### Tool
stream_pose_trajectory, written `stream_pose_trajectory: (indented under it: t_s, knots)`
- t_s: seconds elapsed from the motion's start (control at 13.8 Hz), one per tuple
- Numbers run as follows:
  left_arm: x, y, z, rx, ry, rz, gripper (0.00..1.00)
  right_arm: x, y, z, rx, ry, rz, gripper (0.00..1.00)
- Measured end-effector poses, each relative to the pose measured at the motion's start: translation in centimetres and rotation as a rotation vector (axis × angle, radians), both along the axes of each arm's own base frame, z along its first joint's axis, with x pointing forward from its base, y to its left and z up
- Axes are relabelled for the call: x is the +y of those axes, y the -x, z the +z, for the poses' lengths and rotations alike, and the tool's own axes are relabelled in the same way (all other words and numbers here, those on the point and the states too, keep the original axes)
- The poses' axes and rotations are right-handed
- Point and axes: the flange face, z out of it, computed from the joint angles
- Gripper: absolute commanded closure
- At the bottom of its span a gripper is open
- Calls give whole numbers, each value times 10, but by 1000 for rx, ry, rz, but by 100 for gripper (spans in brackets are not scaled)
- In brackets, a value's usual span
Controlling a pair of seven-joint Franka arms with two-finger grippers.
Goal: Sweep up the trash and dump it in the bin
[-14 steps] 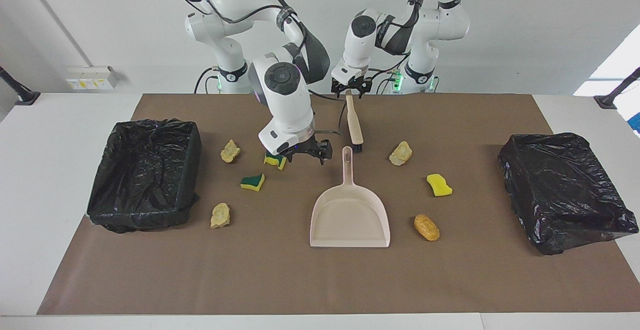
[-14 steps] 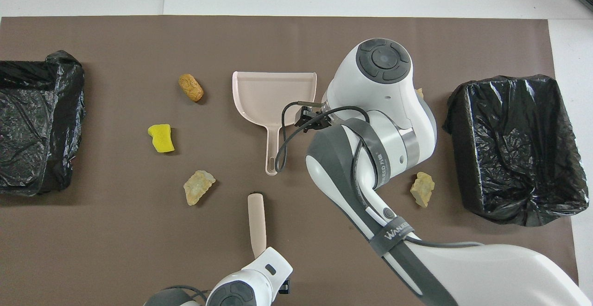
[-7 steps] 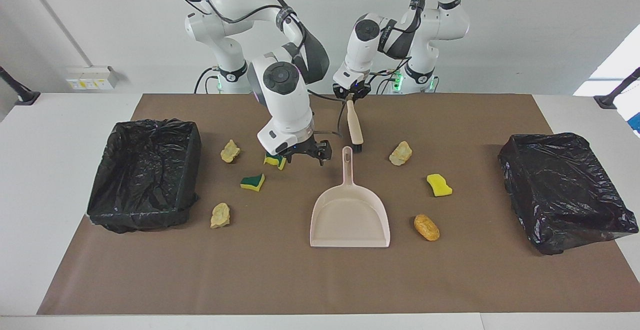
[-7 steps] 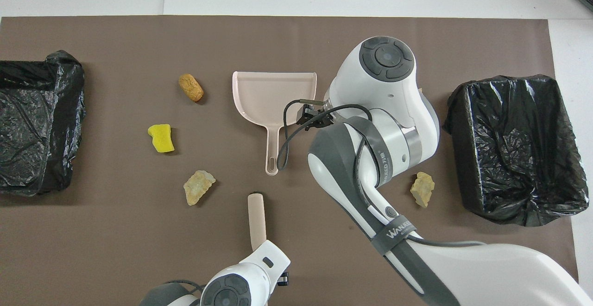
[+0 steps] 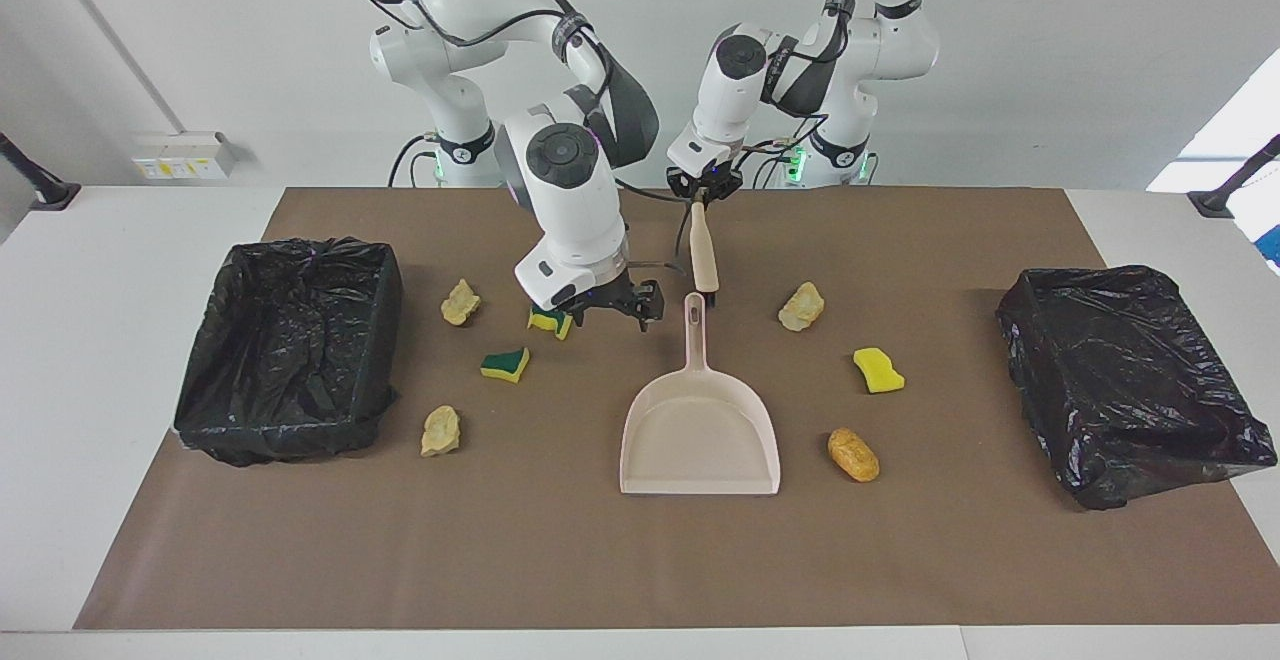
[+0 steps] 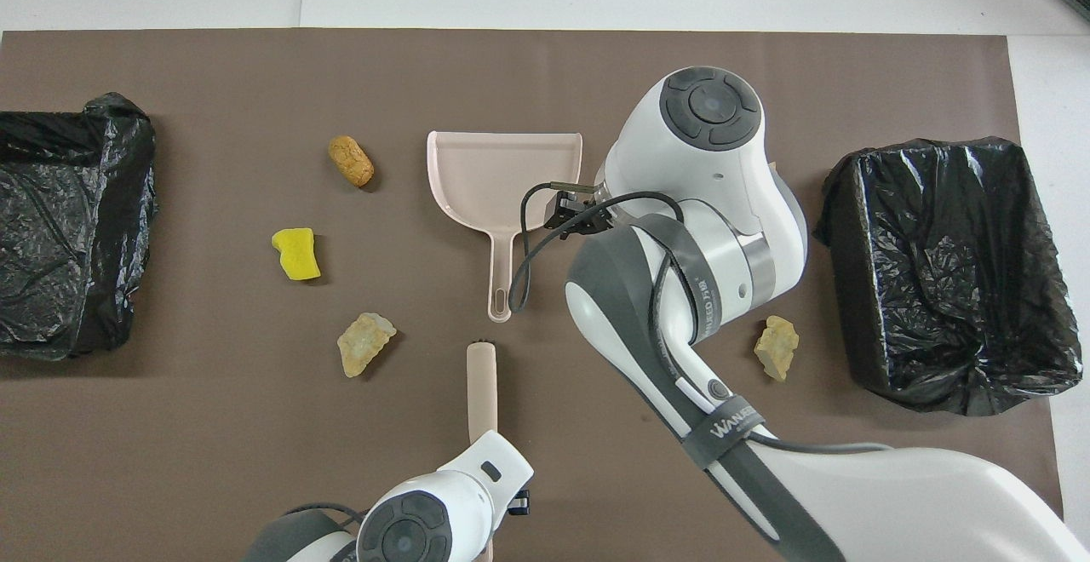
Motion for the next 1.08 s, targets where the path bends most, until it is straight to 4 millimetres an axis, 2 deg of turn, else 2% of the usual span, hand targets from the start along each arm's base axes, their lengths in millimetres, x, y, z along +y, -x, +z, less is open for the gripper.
stream_pose_trajectory:
  t_s: [0.14,0.22,0.29,0.36,0.58,0.79,0.87,1.08]
  knots:
    - [49,-42,18,-41,-14,1,100,22,5,-15,-11,-7,-1,0]
    - [72,-58,19,-44,-37,-7,100,35,9,-24,-11,-8,-1,0]
    - [86,-66,16,-28,-51,-32,100,46,13,-34,-11,-3,2,0]
    - [92,-67,11,6,-60,-78,100,58,18,-44,-20,10,10,0]
    - [89,-51,-1,108,-85,-238,100,88,33,-68,-55,67,71,0]
    - [92,-37,-18,172,-77,-459,100,108,46,-76,-84,97,123,2]
    - [95,-33,-25,190,-72,-505,100,108,46,-76,-91,106,131,9]
    - [104,-27,-40,217,-60,-572,100,105,42,-75,-108,123,137,53]
